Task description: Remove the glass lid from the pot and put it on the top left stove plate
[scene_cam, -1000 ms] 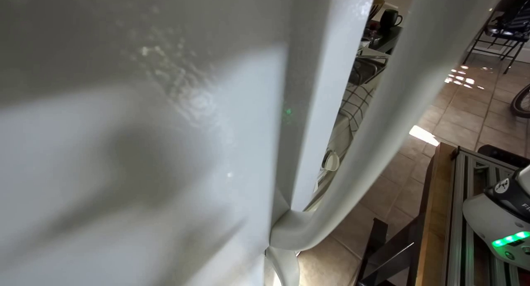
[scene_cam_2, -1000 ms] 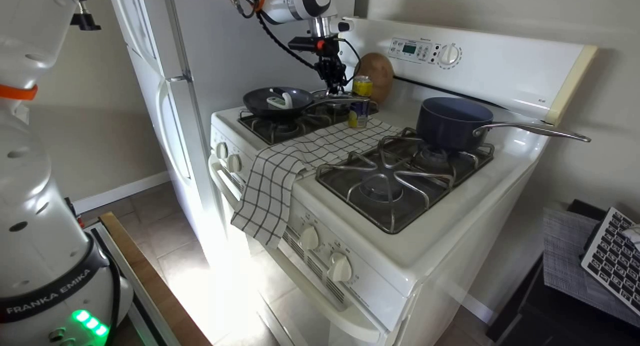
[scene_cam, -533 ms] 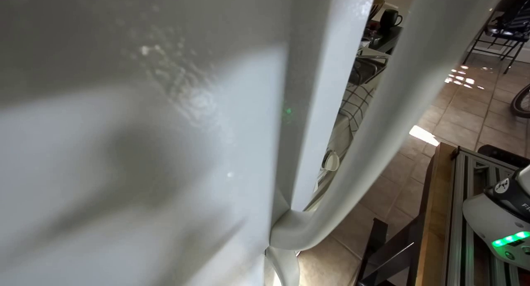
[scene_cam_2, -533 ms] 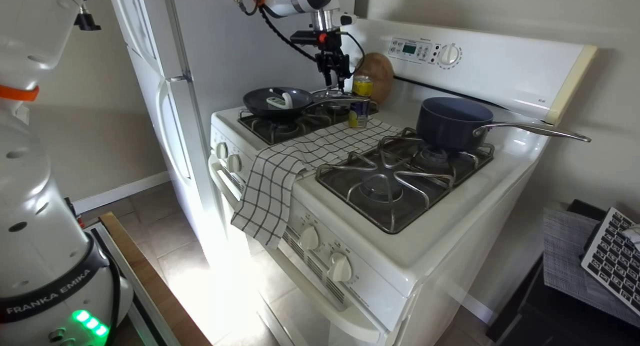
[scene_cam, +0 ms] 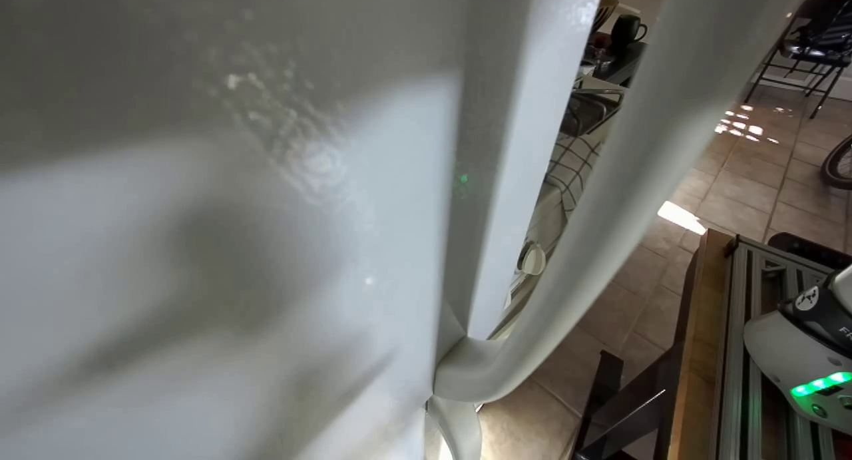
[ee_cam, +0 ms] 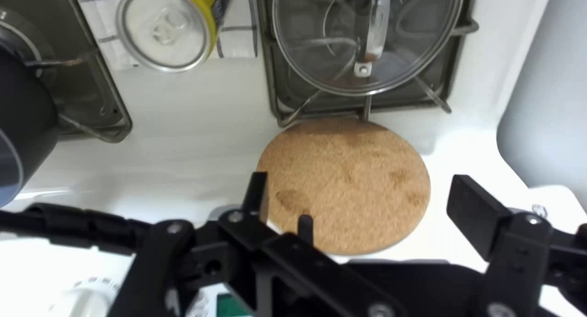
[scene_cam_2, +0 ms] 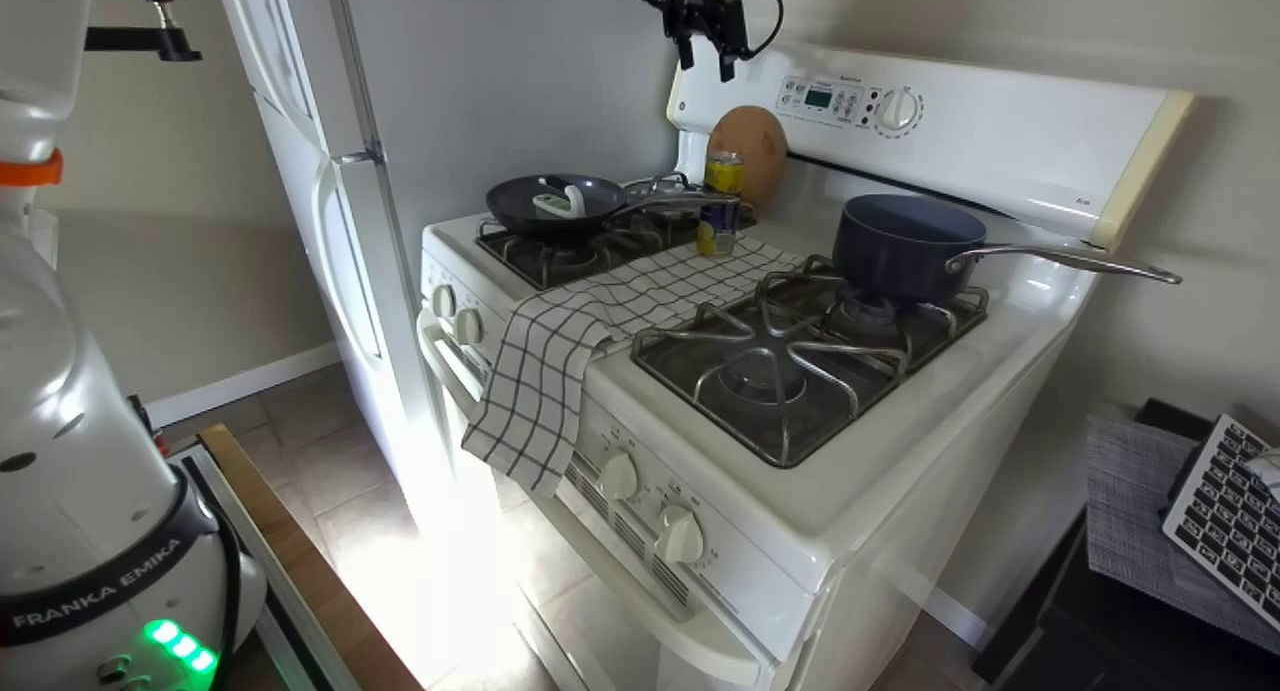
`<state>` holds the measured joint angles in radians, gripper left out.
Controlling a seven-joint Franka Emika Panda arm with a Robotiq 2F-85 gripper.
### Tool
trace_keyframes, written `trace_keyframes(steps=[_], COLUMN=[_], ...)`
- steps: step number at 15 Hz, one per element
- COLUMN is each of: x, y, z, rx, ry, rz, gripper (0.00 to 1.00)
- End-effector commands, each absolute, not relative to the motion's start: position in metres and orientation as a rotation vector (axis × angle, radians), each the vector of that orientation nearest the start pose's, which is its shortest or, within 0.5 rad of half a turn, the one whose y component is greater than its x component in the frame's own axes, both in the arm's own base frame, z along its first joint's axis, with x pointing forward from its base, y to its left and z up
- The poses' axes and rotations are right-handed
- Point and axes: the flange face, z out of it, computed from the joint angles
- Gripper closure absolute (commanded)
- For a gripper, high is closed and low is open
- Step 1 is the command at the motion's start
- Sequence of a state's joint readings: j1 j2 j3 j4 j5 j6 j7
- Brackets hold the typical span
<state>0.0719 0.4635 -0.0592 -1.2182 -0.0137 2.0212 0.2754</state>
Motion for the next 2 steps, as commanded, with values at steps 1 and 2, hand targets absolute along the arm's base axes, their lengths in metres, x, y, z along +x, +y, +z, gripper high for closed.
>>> trace_keyframes(steps=[1, 2], x=[0.696, 0.712], y=[-0.026, -0.012], z=[0.597, 0.587], rx=[-2.936, -2.992], ry=[0.395, 0.408], rz=[-0.702, -0.644], gripper=[0.0, 0.0])
